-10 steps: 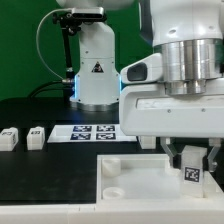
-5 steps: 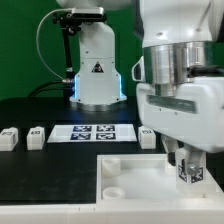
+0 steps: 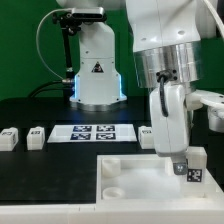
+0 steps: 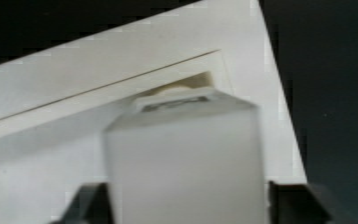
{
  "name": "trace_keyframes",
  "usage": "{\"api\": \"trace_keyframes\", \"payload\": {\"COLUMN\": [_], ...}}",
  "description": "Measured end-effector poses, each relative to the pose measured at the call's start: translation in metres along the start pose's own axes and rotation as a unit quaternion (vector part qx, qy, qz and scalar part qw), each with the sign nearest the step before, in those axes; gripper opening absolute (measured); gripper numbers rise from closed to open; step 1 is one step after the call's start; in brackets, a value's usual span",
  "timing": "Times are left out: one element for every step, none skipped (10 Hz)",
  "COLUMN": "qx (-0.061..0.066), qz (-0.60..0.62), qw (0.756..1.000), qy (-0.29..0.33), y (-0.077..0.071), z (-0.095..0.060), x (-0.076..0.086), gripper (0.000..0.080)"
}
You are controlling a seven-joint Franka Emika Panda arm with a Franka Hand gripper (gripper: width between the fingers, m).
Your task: Assemble one leg
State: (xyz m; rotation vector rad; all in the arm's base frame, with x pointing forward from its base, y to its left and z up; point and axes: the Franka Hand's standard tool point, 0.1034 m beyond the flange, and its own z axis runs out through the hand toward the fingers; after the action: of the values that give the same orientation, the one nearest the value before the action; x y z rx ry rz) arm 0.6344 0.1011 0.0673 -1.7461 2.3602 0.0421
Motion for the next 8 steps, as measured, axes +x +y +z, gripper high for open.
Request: {"api": "trace_keyframes", "payload": {"qx": [0.000, 0.000, 0.004, 0.000, 0.000, 0.000, -0.001, -0.002], "qz": [-0.017, -0.018, -0.117, -0.227, -0.279, -0.327, -0.381, -0.407], "qw": [1.000, 1.000, 0.993, 0.974, 0.960, 0.945, 0.924, 0.913], "qy": [0.000, 0.000, 0.010, 0.010, 0.008, 0.009, 0.013, 0.013], "y": [0.000, 0.001, 0.002, 0.006, 0.008, 0.007, 0.006, 0.006], "z": [0.000, 0.001, 0.001, 0.001, 0.001, 0.001, 0.001, 0.001], "x": [0.000, -0.001, -0.008, -0.018, -0.022, -0.020, -0.018, -0.018], "gripper": [0.0525, 0.0610, 0.0610, 0.0642, 0.0647, 0.0647, 0.0649, 0.0649]}}
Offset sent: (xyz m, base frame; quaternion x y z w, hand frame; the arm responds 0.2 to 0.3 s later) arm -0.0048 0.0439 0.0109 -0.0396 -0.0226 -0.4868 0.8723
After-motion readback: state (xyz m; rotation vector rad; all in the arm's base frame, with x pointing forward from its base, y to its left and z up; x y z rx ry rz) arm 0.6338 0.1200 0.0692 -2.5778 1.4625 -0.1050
